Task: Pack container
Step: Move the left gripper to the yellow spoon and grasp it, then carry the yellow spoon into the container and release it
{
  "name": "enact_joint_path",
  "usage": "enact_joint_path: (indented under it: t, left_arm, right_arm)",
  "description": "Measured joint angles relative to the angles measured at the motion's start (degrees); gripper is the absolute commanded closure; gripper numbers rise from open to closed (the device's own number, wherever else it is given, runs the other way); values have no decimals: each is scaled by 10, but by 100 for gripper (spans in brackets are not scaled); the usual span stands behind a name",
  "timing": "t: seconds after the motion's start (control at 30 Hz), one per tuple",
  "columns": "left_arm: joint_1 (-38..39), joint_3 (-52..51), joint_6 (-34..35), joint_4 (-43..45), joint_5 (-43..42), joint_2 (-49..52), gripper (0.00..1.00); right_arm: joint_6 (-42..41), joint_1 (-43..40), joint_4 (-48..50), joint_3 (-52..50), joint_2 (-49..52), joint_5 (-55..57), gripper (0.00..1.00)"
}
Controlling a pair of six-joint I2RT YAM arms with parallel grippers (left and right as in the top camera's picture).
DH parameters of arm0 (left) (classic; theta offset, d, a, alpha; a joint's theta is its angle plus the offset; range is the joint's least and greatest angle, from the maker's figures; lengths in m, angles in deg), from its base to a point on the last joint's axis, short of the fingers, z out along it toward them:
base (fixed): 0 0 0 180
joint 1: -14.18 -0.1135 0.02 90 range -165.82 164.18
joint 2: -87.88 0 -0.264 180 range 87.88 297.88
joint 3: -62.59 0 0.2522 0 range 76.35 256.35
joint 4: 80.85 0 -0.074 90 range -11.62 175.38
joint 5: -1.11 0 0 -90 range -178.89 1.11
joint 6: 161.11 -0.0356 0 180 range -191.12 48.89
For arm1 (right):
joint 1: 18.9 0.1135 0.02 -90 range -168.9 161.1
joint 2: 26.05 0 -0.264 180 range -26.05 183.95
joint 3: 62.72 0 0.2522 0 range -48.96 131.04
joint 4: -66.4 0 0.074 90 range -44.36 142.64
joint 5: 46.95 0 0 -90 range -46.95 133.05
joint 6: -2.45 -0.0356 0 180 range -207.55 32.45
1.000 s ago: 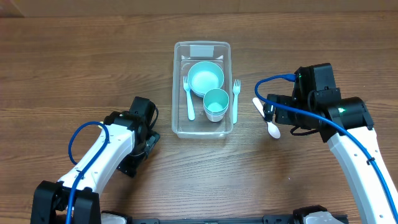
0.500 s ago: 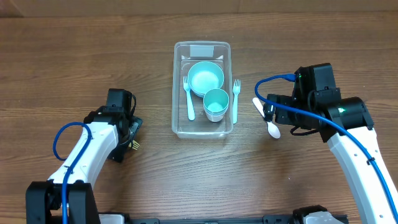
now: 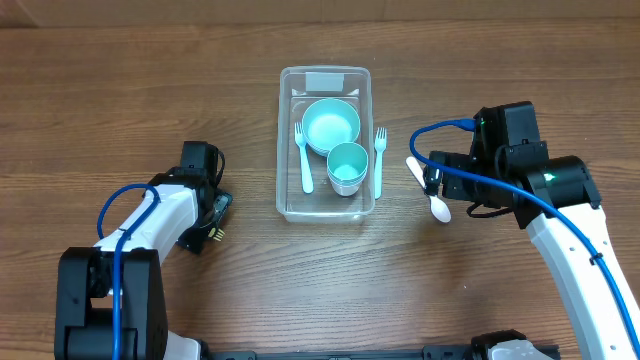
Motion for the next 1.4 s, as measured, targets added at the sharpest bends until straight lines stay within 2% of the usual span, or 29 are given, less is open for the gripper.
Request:
enact_joint_path:
  t: [0.07,0.3,0.53,0.77,0.9,1.07,1.13,1.23,1.3,1.4]
  left_arm:
    - [0,1,0,0,1,2,18]
    - [0,10,-13,15,14,13,64]
    - [0,10,-22,22,17,14,96]
    - [0,12,-24,21,17,14,96]
    - [-2,38,-24,-31,15,22,96]
    - [-1,114,-76,-52,17,-2,96]
    - [3,150,-123,-50,18,-31,96]
    - [33,236,-233,-47,18,-54,96]
    - [76,311,-334,-48,-6,-54,96]
    - [156,374,-443,-41,-43,-59,96]
  right_arm:
    - [0,0,0,0,0,0,0]
    - [0,0,0,0,0,0,0]
    - [0,0,0,0,0,0,0]
    - [0,0,0,0,0,0,0]
    - [0,0,0,0,0,0,0]
    - [0,0,0,0,0,0,0]
    - [0,0,0,0,0,0,0]
    - [0,0,0,0,0,0,0]
    - [0,0,0,0,0,0,0]
    - [0,0,0,0,0,0,0]
